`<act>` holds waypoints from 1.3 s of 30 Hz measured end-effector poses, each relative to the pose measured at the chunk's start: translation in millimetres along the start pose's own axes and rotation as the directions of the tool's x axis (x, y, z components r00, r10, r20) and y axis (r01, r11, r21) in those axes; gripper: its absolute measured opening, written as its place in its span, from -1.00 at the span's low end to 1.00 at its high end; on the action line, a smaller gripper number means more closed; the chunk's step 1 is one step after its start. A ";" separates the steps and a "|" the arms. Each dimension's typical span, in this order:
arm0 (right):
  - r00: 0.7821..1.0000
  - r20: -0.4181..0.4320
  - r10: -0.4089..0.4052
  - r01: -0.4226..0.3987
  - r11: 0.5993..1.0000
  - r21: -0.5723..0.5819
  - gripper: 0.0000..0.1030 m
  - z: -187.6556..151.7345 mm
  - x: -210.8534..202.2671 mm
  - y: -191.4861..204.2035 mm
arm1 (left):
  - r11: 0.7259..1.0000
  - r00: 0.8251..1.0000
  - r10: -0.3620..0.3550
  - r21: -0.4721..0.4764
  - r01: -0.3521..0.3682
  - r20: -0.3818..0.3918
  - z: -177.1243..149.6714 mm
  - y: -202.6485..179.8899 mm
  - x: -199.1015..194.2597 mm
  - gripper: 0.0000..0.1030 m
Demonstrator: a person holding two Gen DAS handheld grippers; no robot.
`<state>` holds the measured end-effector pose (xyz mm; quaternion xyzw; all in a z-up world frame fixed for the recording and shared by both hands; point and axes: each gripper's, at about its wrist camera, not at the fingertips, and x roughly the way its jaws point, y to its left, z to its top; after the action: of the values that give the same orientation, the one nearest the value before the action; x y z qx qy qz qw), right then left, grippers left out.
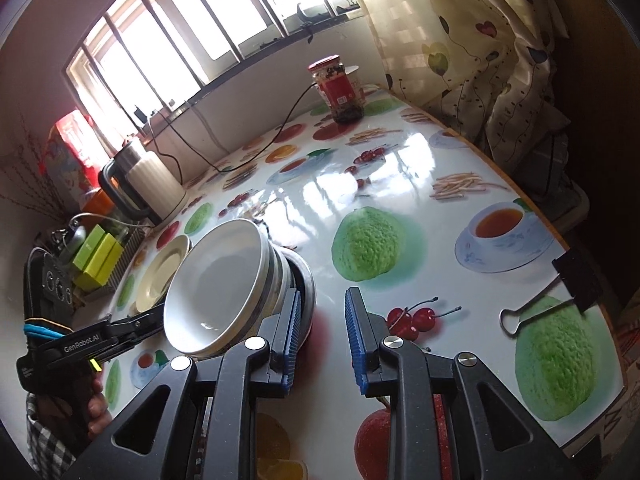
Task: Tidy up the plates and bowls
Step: 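Lift the bowl stack off the table with the left gripper, tilting it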
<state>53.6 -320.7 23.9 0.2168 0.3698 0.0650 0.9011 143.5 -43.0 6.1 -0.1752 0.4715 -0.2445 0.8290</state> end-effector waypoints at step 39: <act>0.931 -0.081 0.355 -0.324 0.910 0.257 -0.77 -14.4 39.8 -41.3 | 0.975 0.984 -0.178 -0.139 0.172 -0.031 0.9 31.7 29.1 -0.58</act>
<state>70.4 -341.8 -28.7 0.3804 0.3878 0.1893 0.8180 164.6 -33.6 -30.2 -0.2665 0.4875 -0.2876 0.7801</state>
